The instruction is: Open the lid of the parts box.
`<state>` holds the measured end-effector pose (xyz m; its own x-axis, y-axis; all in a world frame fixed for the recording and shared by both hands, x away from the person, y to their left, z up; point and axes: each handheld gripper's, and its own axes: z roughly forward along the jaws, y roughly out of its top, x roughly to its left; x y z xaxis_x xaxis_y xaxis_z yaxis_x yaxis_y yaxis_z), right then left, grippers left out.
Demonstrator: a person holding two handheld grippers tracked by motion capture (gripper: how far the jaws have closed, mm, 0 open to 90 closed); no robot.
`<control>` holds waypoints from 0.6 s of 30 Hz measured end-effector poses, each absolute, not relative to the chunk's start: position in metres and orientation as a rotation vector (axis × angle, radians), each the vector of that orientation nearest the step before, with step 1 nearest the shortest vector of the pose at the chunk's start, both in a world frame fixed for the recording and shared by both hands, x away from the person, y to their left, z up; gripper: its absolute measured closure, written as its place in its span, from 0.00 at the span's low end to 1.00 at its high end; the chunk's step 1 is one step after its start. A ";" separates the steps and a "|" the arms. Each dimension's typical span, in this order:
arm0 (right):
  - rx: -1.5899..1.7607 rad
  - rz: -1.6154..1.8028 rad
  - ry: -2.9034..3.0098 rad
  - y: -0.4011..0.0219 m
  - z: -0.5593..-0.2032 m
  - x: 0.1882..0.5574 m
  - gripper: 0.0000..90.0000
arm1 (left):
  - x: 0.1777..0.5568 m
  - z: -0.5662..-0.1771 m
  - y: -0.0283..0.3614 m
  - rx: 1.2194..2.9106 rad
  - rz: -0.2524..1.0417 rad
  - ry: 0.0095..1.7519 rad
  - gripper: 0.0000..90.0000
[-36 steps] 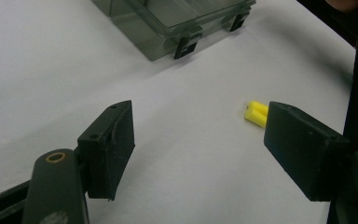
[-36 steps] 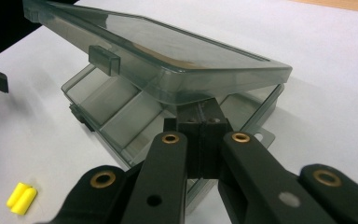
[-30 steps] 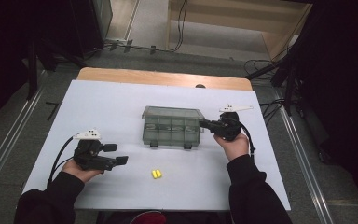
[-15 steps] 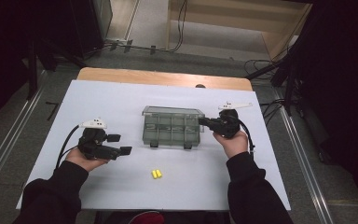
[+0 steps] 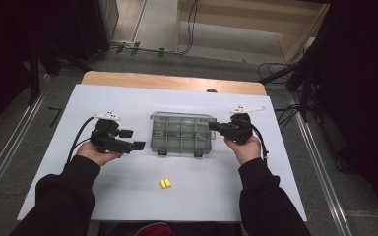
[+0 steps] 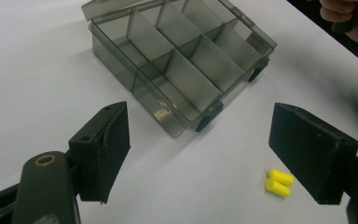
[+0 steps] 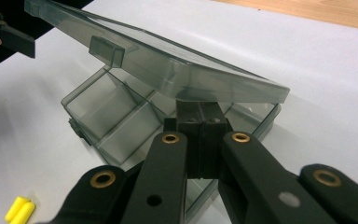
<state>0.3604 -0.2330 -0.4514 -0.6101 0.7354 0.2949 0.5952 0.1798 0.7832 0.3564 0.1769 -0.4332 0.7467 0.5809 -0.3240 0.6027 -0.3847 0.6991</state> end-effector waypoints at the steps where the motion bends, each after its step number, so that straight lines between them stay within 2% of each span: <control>1: 1.309 1.411 2.291 -0.233 -0.451 0.361 0.97 | 0.358 -0.433 0.176 2.077 -0.029 0.891 0.23; 18: 1.292 1.425 2.287 -0.234 -0.450 0.362 0.97 | 0.393 -0.430 0.161 2.083 0.015 0.920 0.27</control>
<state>0.3625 -0.2344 -0.4495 -0.6167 0.7305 0.2934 0.5853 0.1762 0.7914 0.3926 0.1611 -0.4304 0.7309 0.6144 -0.2972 0.6042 -0.3799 0.7005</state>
